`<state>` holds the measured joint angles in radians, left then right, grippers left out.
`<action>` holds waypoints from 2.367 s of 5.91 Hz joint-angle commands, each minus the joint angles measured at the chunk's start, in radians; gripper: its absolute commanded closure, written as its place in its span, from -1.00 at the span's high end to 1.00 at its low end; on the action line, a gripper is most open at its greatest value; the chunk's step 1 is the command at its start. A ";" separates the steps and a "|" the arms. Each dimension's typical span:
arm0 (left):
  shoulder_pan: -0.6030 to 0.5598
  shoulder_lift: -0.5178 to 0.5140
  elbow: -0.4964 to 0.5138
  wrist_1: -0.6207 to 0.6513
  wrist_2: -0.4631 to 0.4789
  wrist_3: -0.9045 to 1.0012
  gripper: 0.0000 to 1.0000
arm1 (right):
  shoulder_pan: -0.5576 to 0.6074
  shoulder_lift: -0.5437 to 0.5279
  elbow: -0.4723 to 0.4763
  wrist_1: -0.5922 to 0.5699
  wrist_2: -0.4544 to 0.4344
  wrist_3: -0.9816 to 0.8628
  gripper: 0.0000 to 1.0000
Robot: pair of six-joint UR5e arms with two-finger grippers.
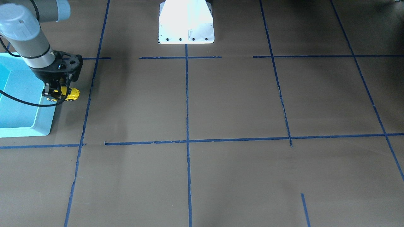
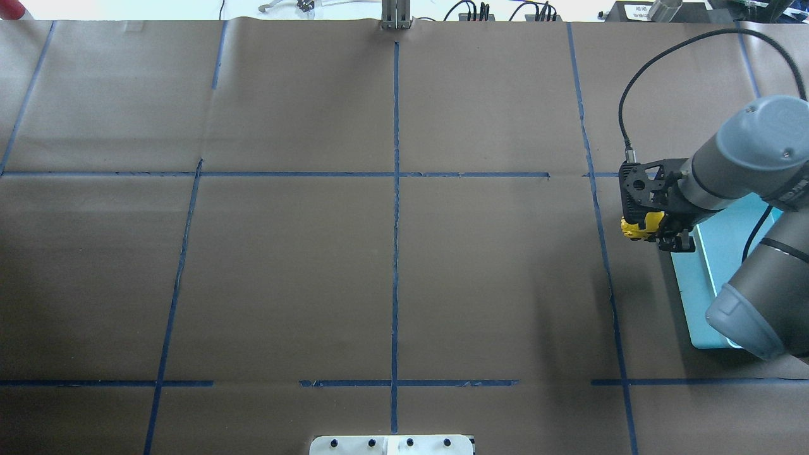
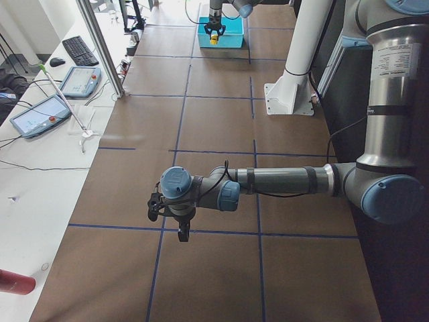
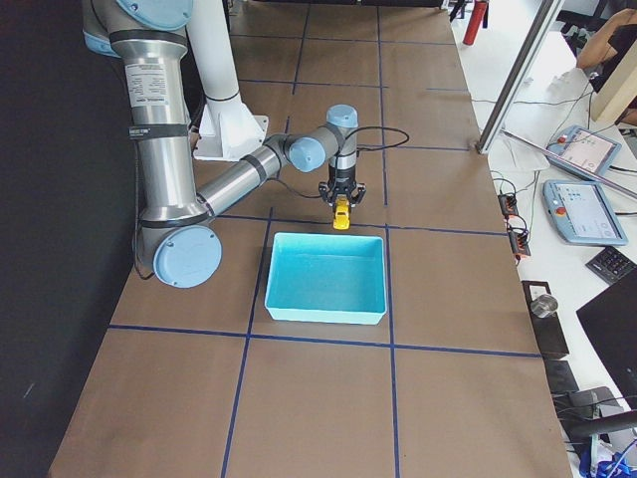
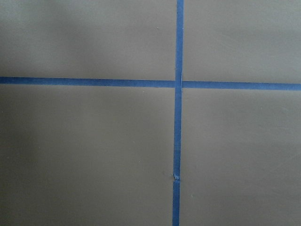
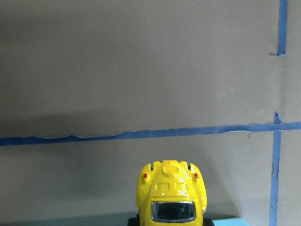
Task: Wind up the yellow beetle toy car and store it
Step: 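Carry the held car over the light-blue bin with the right gripper, then lower the car into the bin and open the right gripper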
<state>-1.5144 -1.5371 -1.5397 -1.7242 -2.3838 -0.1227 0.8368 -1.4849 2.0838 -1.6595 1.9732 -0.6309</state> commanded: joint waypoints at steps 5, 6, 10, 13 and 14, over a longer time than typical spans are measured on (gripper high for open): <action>0.000 -0.021 0.013 0.000 0.000 0.000 1.00 | 0.130 -0.256 -0.139 0.217 0.039 -0.322 -1.00; 0.000 -0.021 0.013 0.000 0.000 0.000 1.00 | 0.127 -0.271 -0.161 0.289 0.041 -0.243 -1.00; 0.000 -0.029 0.018 0.000 0.002 0.002 1.00 | 0.071 -0.267 -0.211 0.293 0.036 -0.234 -0.97; 0.000 -0.034 0.019 0.000 0.000 0.000 1.00 | 0.056 -0.255 -0.228 0.293 0.032 -0.236 -0.52; 0.000 -0.034 0.019 0.000 0.000 0.000 1.00 | 0.056 -0.255 -0.229 0.293 0.032 -0.236 -0.16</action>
<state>-1.5141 -1.5698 -1.5206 -1.7242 -2.3835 -0.1227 0.8936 -1.7412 1.8575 -1.3668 2.0050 -0.8666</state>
